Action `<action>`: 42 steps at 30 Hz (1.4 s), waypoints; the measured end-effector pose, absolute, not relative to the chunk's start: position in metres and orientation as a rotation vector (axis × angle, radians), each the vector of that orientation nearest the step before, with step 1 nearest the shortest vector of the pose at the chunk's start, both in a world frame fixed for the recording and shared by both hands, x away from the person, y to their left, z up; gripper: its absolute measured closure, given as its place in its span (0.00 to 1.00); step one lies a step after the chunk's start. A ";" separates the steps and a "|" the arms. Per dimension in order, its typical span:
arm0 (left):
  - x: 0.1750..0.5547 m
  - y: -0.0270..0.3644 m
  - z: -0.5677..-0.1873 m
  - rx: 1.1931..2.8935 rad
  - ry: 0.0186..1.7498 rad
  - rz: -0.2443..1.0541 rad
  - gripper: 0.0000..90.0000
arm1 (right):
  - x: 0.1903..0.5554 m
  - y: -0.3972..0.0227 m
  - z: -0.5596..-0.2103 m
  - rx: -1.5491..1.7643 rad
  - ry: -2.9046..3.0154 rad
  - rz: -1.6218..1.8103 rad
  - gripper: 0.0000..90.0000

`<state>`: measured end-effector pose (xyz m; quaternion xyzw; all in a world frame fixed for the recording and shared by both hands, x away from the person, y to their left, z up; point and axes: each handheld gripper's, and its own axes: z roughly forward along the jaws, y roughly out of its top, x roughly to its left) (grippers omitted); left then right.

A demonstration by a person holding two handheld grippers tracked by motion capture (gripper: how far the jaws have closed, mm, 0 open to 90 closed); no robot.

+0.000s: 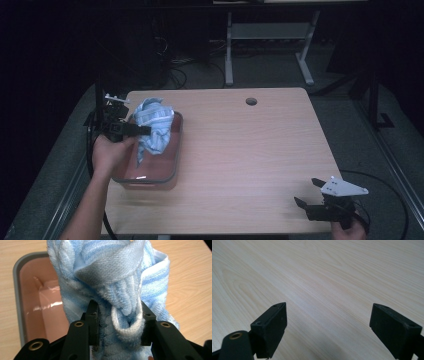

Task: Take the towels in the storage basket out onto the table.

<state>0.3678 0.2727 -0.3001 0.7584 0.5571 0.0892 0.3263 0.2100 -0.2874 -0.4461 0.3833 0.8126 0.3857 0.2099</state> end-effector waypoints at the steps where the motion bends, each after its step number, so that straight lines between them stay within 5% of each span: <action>1: 0.368 0.271 -0.298 1.986 1.457 0.231 0.69 | 0.210 -0.288 -0.446 1.066 2.258 1.073 0.15; 42: 0.382 0.201 -0.267 2.050 1.298 0.196 0.69 | 0.213 -0.289 -0.448 1.066 2.259 1.086 0.15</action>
